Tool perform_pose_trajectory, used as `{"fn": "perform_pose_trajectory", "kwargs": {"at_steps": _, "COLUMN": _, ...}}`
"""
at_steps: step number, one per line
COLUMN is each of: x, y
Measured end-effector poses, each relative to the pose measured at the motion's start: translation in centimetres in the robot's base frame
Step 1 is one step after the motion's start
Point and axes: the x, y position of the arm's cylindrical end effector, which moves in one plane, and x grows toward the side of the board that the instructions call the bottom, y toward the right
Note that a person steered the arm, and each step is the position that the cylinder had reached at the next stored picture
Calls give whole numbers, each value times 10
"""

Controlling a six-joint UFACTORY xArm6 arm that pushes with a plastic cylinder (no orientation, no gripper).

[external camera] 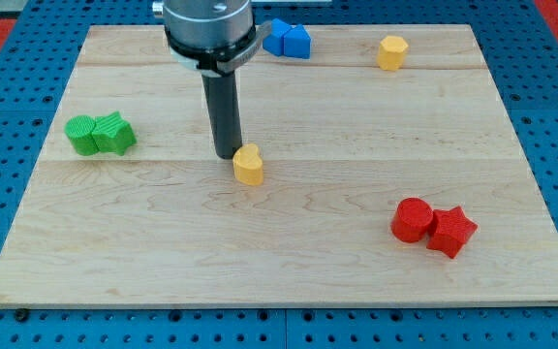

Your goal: Push the yellow heart to the top left of red circle

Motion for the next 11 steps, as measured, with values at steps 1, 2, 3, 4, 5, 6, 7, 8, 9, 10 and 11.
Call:
{"fn": "perform_pose_trajectory", "kwargs": {"at_steps": 1, "x": 16, "y": 15}}
{"fn": "perform_pose_trajectory", "kwargs": {"at_steps": 2, "x": 33, "y": 35}}
{"fn": "perform_pose_trajectory", "kwargs": {"at_steps": 3, "x": 55, "y": 53}}
{"fn": "perform_pose_trajectory", "kwargs": {"at_steps": 4, "x": 75, "y": 76}}
{"fn": "perform_pose_trajectory", "kwargs": {"at_steps": 5, "x": 79, "y": 116}}
{"fn": "perform_pose_trajectory", "kwargs": {"at_steps": 6, "x": 79, "y": 144}}
{"fn": "perform_pose_trajectory", "kwargs": {"at_steps": 7, "x": 90, "y": 130}}
{"fn": "perform_pose_trajectory", "kwargs": {"at_steps": 8, "x": 142, "y": 27}}
{"fn": "perform_pose_trajectory", "kwargs": {"at_steps": 9, "x": 141, "y": -55}}
{"fn": "perform_pose_trajectory", "kwargs": {"at_steps": 10, "x": 100, "y": -127}}
{"fn": "perform_pose_trajectory", "kwargs": {"at_steps": 11, "x": 36, "y": -162}}
